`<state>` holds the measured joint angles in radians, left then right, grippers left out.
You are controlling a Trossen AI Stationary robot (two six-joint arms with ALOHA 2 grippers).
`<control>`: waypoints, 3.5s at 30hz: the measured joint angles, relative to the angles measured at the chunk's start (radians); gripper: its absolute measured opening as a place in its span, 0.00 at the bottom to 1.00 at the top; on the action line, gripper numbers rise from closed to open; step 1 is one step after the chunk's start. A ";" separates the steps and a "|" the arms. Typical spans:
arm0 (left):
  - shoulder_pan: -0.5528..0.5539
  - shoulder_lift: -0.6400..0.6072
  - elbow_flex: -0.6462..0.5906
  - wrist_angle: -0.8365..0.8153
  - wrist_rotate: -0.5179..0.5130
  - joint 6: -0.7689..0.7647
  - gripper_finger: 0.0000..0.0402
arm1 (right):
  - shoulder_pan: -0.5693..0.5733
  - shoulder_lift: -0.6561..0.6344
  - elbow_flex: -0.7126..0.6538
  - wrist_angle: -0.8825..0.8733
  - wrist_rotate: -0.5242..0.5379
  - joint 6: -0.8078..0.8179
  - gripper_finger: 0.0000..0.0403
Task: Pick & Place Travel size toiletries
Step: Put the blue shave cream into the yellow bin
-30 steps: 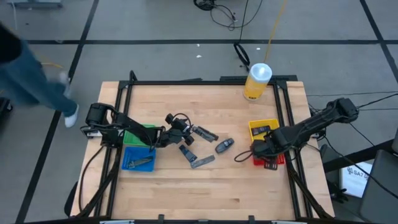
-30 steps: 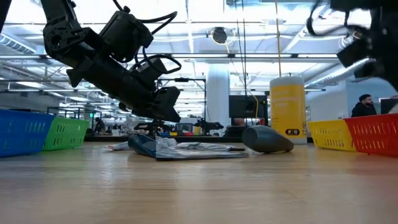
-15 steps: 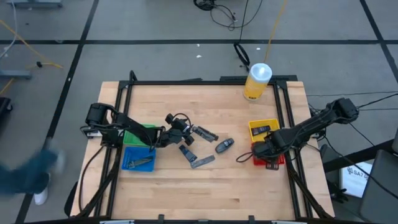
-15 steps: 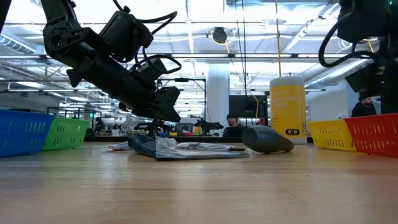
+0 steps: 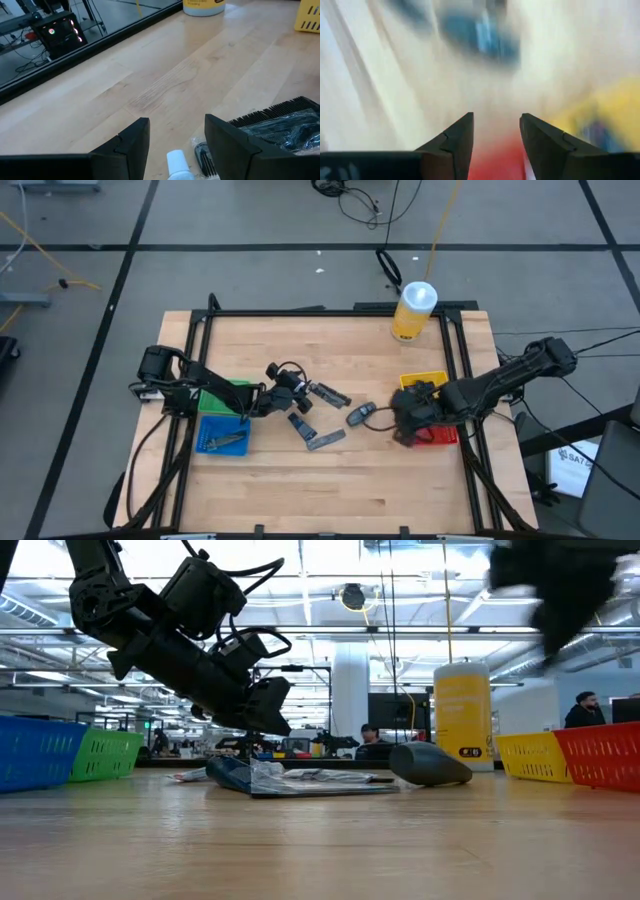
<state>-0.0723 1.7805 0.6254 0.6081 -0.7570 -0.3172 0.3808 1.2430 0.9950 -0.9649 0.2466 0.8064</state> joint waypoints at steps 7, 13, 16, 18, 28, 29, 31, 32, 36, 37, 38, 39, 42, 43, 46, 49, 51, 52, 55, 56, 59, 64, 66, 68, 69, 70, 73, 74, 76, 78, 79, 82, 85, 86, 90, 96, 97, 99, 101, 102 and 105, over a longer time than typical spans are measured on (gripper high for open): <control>-0.005 0.000 0.000 0.002 0.000 0.001 0.46 | -0.031 0.018 -0.304 1.099 0.274 -0.494 0.36; -0.015 0.000 0.000 0.002 0.000 0.023 0.46 | -0.110 0.192 -0.530 1.891 0.248 -0.775 0.36; -0.015 0.000 0.000 0.004 0.000 0.026 0.46 | -0.150 0.290 -0.539 1.995 0.245 -0.801 0.35; -0.013 0.000 0.000 0.018 0.000 0.024 0.46 | -0.174 0.341 -0.528 1.995 0.215 -0.816 0.35; 0.047 -0.170 0.078 -0.375 0.305 0.082 0.46 | -0.211 0.528 -0.516 2.032 0.143 -0.816 0.35; 0.042 -0.200 0.117 -0.504 0.316 0.080 0.46 | -0.209 0.542 -0.516 2.052 0.143 -0.805 0.35; 0.027 -0.250 0.210 -0.742 0.345 0.097 0.46 | -0.203 0.566 -0.516 2.097 0.143 -0.799 0.35; 0.017 -0.267 0.261 -0.849 0.371 0.122 0.46 | -0.202 0.577 -0.516 2.117 0.144 -0.800 0.35; -0.024 -0.279 0.422 -1.100 0.578 0.279 0.46 | -0.200 0.598 -0.516 2.138 0.143 -0.799 0.35; -0.035 -0.278 0.447 -1.135 0.628 0.304 0.46 | -0.200 0.599 -0.516 2.141 0.143 -0.798 0.35; -0.046 -0.276 0.464 -1.152 0.671 0.327 0.46 | -0.200 0.599 -0.516 2.141 0.144 -0.798 0.35; -0.058 -0.272 0.473 -1.151 0.708 0.350 0.46 | -0.199 0.600 -0.516 2.140 0.143 -0.796 0.35; -0.091 -0.265 0.472 -1.157 0.737 0.411 0.46 | -0.195 0.600 -0.516 2.144 0.144 -0.796 0.35; -0.097 -0.255 0.472 -1.154 0.727 0.418 0.46 | -0.195 0.600 -0.516 2.141 0.144 -0.796 0.35; -0.086 -0.229 0.473 -1.157 0.695 0.411 0.47 | -0.195 0.600 -0.516 2.130 0.143 -0.795 0.35; -0.070 -0.193 0.472 -1.139 0.718 0.426 0.52 | -0.195 0.600 -0.516 2.127 0.143 -0.792 0.35; -0.064 -0.167 0.472 -1.143 0.749 0.447 0.57 | -0.196 0.600 -0.516 2.126 0.143 -0.792 0.35; -0.062 -0.154 0.472 -1.136 0.763 0.459 0.60 | -0.196 0.600 -0.516 2.127 0.143 -0.792 0.35; -0.060 -0.113 0.472 -1.133 0.782 0.481 0.69 | -0.196 0.600 -0.516 2.121 0.143 -0.792 0.35; -0.060 -0.097 0.472 -1.130 0.785 0.499 0.71 | -0.196 0.600 -0.516 2.121 0.143 -0.792 0.35; -0.067 -0.056 0.472 -1.127 0.786 0.599 0.76 | -0.196 0.600 -0.516 2.120 0.144 -0.792 0.35; -0.074 0.013 0.472 -1.109 0.787 0.687 0.77 | -0.196 0.600 -0.516 2.112 0.144 -0.792 0.35; -0.068 0.038 0.472 -1.102 0.782 0.690 0.75 | -0.196 0.600 -0.516 2.109 0.144 -0.792 0.35; -0.062 0.058 0.472 -1.104 0.782 0.689 0.71 | -0.196 0.600 -0.516 2.106 0.144 -0.792 0.35; -0.059 0.064 0.472 -1.104 0.782 0.689 0.70 | -0.196 0.600 -0.516 2.104 0.144 -0.791 0.35; -0.056 0.069 0.472 -1.107 0.782 0.682 0.67 | -0.196 0.600 -0.516 2.103 0.144 -0.791 0.35; -0.048 0.076 0.472 -1.107 0.784 0.677 0.60 | -0.196 0.600 -0.516 2.104 0.144 -0.791 0.35; -0.046 0.076 0.472 -1.107 0.784 0.675 0.58 | -0.196 0.600 -0.516 2.104 0.144 -0.791 0.35; -0.042 0.077 0.472 -1.107 0.784 0.670 0.52 | -0.196 0.600 -0.516 2.104 0.144 -0.791 0.35; -0.039 0.077 0.472 -1.108 0.783 0.661 0.46 | -0.196 0.600 -0.516 2.104 0.144 -0.791 0.35; -0.039 0.077 0.472 -1.108 0.782 0.650 0.44 | -0.196 0.600 -0.516 2.104 0.144 -0.791 0.35; -0.039 0.072 0.472 -1.116 0.771 0.618 0.36 | -0.196 0.600 -0.516 2.104 0.144 -0.791 0.35; -0.039 0.053 0.478 -1.161 0.729 0.563 0.30 | -0.196 0.600 -0.516 2.104 0.144 -0.791 0.35; -0.039 0.043 0.486 -1.188 0.707 0.542 0.29 | -0.196 0.600 -0.516 2.104 0.144 -0.791 0.35; -0.031 -0.012 0.510 -1.244 0.632 0.440 0.27 | -0.196 0.600 -0.516 2.105 0.143 -0.791 0.35; 0.018 -0.040 0.445 -1.006 0.714 0.363 0.26 | -0.199 0.580 -0.516 2.152 0.143 -0.844 0.35; 0.025 -0.040 0.431 -0.957 0.732 0.363 0.26 | -0.199 0.554 -0.516 2.137 0.142 -0.867 0.35; 0.036 -0.040 0.402 -0.866 0.782 0.359 0.26 | -0.200 0.470 -0.516 2.060 0.115 -0.916 0.36; 0.044 -0.040 0.380 -0.807 0.855 0.349 0.26 | -0.201 0.354 -0.515 1.886 0.064 -0.971 0.37; 0.049 -0.040 0.375 -0.790 0.891 0.340 0.26 | -0.201 0.295 -0.511 1.785 0.036 -1.005 0.39; 0.069 -0.040 0.372 -0.766 0.989 0.312 0.26 | -0.199 0.160 -0.469 1.529 -0.021 -1.154 0.45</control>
<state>-0.0037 1.7401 0.9974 -0.1584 0.2318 -0.0048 0.1816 1.4025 0.5256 0.5642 0.2257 -0.3471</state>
